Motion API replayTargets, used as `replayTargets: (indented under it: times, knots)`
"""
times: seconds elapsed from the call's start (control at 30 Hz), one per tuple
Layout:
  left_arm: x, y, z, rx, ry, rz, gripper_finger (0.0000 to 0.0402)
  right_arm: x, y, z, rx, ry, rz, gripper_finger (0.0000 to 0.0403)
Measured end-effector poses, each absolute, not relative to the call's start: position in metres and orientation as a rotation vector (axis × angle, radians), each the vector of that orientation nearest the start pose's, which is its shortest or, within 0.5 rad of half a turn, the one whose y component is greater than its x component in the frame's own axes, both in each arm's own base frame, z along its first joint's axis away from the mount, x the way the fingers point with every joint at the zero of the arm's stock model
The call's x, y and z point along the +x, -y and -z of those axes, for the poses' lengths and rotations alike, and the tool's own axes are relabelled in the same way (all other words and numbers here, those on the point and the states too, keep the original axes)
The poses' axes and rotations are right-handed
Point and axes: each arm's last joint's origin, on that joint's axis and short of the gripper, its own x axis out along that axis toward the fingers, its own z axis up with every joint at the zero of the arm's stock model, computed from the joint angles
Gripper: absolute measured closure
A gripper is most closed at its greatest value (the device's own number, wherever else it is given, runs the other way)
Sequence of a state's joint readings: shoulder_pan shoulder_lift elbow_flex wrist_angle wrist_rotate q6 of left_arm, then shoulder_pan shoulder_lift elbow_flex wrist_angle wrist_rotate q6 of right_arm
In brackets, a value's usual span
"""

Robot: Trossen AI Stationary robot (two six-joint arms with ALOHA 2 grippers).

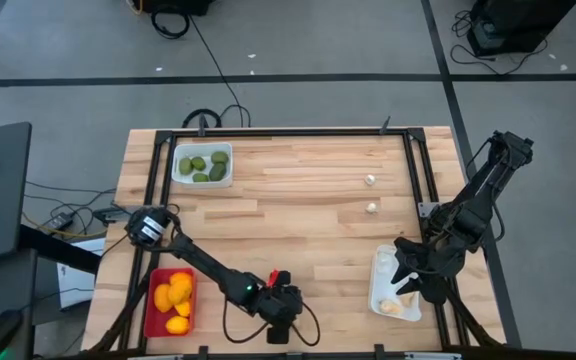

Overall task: Sort produce into baskets
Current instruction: Put the big white garlic into the bottom white bin

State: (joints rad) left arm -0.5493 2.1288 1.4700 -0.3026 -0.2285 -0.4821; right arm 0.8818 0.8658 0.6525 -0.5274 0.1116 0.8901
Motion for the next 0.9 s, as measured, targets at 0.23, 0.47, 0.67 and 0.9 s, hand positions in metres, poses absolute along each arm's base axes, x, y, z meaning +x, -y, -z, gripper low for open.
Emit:
replayTargets:
  times: [0.23, 0.47, 0.67, 0.9]
  knots:
    - [0.392, 0.215, -0.147, -0.074, -0.885, 0.001, 0.0263, 0.116, -0.13, -0.249, 0.424, -0.806, -0.3, 0.0238]
    - [0.406, 0.197, -0.17, -0.029, -0.669, -0.166, 0.0268, 0.122, -0.125, -0.255, 0.369, -0.592, -0.103, 0.0238]
    - [0.411, 0.191, -0.201, 0.089, -0.483, -0.27, 0.0268, 0.127, -0.13, -0.252, 0.358, -0.572, -0.081, 0.0238]
    - [0.425, 0.18, -0.223, 0.11, -0.285, -0.345, 0.0269, 0.145, -0.143, -0.242, 0.288, -0.522, -0.016, 0.0238]
